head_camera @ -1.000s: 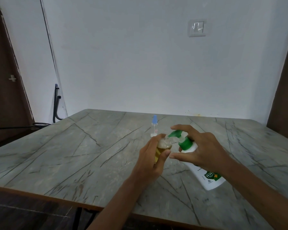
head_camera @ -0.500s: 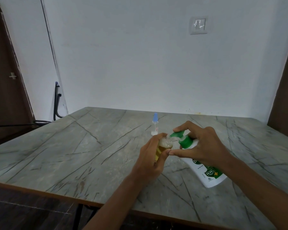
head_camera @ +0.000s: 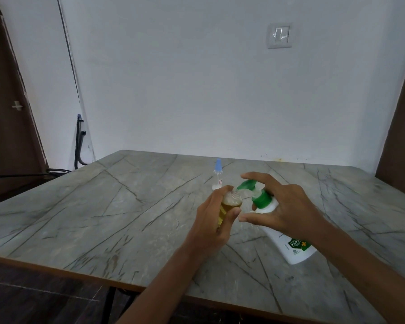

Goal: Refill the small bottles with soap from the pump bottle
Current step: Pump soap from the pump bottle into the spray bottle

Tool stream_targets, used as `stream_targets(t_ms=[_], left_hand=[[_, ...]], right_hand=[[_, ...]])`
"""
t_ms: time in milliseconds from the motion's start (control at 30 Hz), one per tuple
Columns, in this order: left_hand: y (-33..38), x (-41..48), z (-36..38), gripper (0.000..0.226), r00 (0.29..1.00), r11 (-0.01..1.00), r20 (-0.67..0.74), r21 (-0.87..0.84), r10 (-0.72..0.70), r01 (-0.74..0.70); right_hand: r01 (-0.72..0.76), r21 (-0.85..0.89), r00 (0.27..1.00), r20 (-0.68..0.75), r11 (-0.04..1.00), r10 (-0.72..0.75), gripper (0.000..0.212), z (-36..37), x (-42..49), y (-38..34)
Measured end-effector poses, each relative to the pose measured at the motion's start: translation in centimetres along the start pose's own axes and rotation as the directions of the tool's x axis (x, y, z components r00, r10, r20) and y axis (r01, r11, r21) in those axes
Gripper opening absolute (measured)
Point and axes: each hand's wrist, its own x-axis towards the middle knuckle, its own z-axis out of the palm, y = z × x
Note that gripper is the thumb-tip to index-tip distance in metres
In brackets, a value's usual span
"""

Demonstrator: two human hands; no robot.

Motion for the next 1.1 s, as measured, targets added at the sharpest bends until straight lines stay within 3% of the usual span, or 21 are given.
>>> stream_targets(t_ms=[400,600,800,1100], left_hand=[[-0.53,-0.22,0.12,0.045,0.999,1.000,0.032,0.007,0.021,-0.022],[-0.64,-0.25,0.16,0.046,0.999,1.000,0.046,0.007,0.024,-0.024],[-0.70,-0.15,0.03,0.050,1.000,1.000,0.024,0.021,0.003,-0.004],[-0.68,-0.16,0.15,0.050,1.000,0.999,0.014,0.033,0.010,-0.010]], right_hand=[[-0.007,0.131,0.999,-0.052,0.991,0.014,0.062,0.04,0.39,-0.14],[-0.004,0.093,0.999,-0.042,0.996,0.008,0.062,0.01,0.36,-0.20],[0.000,-0.014,1.000,0.005,1.000,0.000,0.079,0.10,0.18,-0.28],[-0.027,0.073,0.999,-0.029,0.997,0.029,0.066,-0.06,0.43,-0.46]])
